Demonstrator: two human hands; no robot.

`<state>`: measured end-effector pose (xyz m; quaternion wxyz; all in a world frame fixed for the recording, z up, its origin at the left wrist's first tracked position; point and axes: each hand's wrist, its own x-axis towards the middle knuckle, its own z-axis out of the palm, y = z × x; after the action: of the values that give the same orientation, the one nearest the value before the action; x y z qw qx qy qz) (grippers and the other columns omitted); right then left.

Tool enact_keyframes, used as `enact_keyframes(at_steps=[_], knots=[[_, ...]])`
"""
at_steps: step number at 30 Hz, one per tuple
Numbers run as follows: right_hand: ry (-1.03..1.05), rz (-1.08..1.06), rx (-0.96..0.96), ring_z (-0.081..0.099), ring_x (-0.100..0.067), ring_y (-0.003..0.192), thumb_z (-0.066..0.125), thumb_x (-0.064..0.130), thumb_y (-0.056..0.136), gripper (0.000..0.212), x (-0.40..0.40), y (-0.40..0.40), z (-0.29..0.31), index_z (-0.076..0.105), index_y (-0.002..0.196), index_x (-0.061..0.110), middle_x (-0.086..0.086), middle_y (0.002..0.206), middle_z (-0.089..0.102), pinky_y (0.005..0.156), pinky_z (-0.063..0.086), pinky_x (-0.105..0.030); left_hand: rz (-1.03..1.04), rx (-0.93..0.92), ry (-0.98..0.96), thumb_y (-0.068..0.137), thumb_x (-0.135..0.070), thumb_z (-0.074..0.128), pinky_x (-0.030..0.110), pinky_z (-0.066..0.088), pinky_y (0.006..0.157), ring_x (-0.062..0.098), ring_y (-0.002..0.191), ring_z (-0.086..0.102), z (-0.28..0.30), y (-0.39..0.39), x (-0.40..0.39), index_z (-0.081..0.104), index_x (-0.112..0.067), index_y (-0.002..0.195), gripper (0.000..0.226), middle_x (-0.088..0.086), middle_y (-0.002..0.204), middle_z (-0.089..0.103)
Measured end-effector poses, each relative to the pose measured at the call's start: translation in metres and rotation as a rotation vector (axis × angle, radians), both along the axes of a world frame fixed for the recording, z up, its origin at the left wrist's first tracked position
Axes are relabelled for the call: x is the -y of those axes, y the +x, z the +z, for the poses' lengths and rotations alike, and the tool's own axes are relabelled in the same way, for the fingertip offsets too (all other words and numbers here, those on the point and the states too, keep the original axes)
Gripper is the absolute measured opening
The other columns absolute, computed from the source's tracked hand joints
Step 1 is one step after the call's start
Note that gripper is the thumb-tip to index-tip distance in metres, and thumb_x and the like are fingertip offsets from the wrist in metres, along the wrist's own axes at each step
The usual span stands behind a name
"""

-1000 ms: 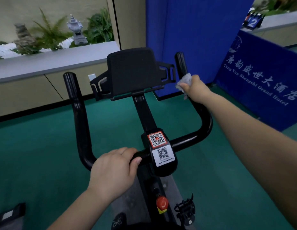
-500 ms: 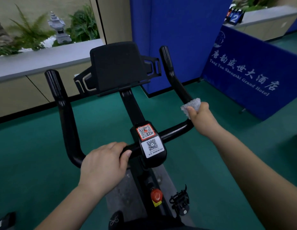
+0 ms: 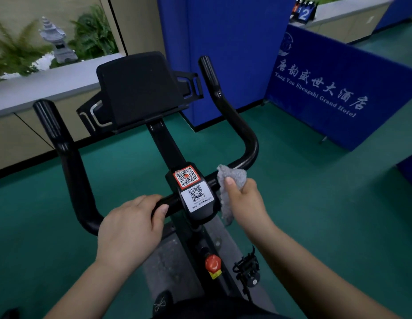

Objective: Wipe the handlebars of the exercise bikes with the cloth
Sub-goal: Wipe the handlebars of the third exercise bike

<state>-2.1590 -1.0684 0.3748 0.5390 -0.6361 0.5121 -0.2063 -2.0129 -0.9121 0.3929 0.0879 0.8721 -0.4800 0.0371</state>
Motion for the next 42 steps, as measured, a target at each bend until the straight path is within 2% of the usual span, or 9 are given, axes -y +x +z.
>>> enact_keyframes(at_steps=[4, 7, 11, 15, 17, 23, 26, 32, 42], knots=[[-0.073, 0.126, -0.055, 0.042, -0.013, 0.062, 0.051, 0.042, 0.093, 0.032, 0.000, -0.018, 0.012, 0.046, 0.087, 0.012, 0.001, 0.073, 0.045, 0.052, 0.037, -0.022, -0.012, -0.008, -0.012, 0.086, -0.047, 0.033, 0.022, 0.029, 0.047, 0.020, 0.066, 0.065, 0.000, 0.001, -0.002, 0.066, -0.029, 0.095, 0.038, -0.010, 0.079, 0.068], [-0.156, 0.142, 0.055, 0.056, -0.004, 0.063, 0.055, 0.036, 0.092, 0.015, 0.007, -0.032, 0.028, 0.056, 0.092, 0.021, 0.007, 0.077, 0.060, 0.056, 0.046, -0.019, -0.022, -0.014, -0.020, 0.086, -0.045, 0.037, 0.022, 0.030, 0.047, 0.020, 0.066, 0.065, 0.000, 0.001, -0.002, 0.066, -0.029, 0.094, 0.034, -0.010, 0.078, 0.068], [-0.409, 0.144, 0.170, 0.060, 0.005, 0.086, 0.062, 0.020, 0.089, 0.021, 0.032, -0.034, 0.052, 0.058, 0.106, 0.032, 0.015, 0.095, 0.063, 0.073, 0.043, -0.008, -0.020, -0.007, -0.032, 0.085, -0.043, 0.041, 0.021, 0.028, 0.047, 0.020, 0.063, 0.065, 0.001, 0.001, -0.002, 0.067, -0.028, 0.093, 0.031, -0.010, 0.077, 0.068], [-0.816, 0.479, -0.181, 0.052, -0.013, 0.113, 0.064, 0.016, 0.085, 0.037, 0.072, -0.020, 0.056, 0.056, 0.120, 0.023, 0.004, 0.121, 0.058, 0.097, 0.040, -0.023, -0.021, 0.001, -0.031, 0.086, -0.047, 0.033, 0.023, 0.032, 0.047, 0.019, 0.063, 0.065, 0.001, 0.002, -0.003, 0.066, -0.029, 0.093, 0.038, -0.011, 0.077, 0.068], [-0.797, 0.705, -0.336, 0.051, -0.020, 0.119, 0.066, 0.022, 0.084, 0.043, 0.075, -0.010, 0.048, 0.054, 0.126, 0.023, 0.002, 0.128, 0.058, 0.103, 0.038, -0.034, -0.024, 0.001, -0.032, 0.086, -0.047, 0.032, 0.023, 0.032, 0.047, 0.019, 0.063, 0.065, 0.001, 0.002, -0.003, 0.066, -0.030, 0.094, 0.039, -0.011, 0.077, 0.067], [-0.821, 0.959, -0.368, 0.050, -0.016, 0.114, 0.038, 0.052, 0.091, 0.050, 0.054, 0.015, 0.036, 0.050, 0.128, 0.020, 0.004, 0.120, 0.059, 0.103, 0.030, -0.031, -0.022, -0.012, -0.037, 0.087, -0.048, 0.030, 0.025, 0.040, 0.047, 0.020, 0.063, 0.064, -0.001, 0.004, -0.003, 0.066, -0.029, 0.094, 0.040, -0.010, 0.077, 0.067], [-0.709, 1.024, -0.408, 0.054, -0.019, 0.098, 0.042, 0.037, 0.097, 0.029, 0.066, 0.025, 0.049, 0.056, 0.107, 0.014, 0.003, 0.099, 0.058, 0.083, 0.037, -0.029, -0.028, -0.013, -0.037, 0.087, -0.048, 0.029, 0.026, 0.041, 0.048, 0.020, 0.065, 0.064, -0.002, 0.004, -0.003, 0.065, -0.030, 0.095, 0.041, -0.011, 0.078, 0.067], [-0.753, 1.018, -0.685, 0.058, -0.024, 0.099, 0.041, 0.039, 0.097, 0.027, 0.105, 0.019, 0.062, 0.057, 0.105, 0.019, -0.003, 0.104, 0.063, 0.086, 0.045, -0.038, -0.031, 0.012, -0.039, 0.087, -0.046, 0.032, 0.024, 0.036, 0.046, 0.019, 0.060, 0.063, -0.001, 0.004, -0.001, 0.066, -0.028, 0.092, 0.039, -0.010, 0.073, 0.066], [-0.588, 1.160, -0.464, 0.056, -0.014, 0.091, 0.047, 0.034, 0.096, 0.017, 0.083, 0.033, 0.052, 0.056, 0.098, 0.020, 0.005, 0.095, 0.061, 0.082, 0.043, -0.030, -0.039, 0.026, -0.042, 0.087, -0.044, 0.034, 0.026, 0.041, 0.046, 0.019, 0.060, 0.063, -0.003, 0.004, -0.001, 0.066, -0.027, 0.091, 0.037, -0.010, 0.072, 0.065]])
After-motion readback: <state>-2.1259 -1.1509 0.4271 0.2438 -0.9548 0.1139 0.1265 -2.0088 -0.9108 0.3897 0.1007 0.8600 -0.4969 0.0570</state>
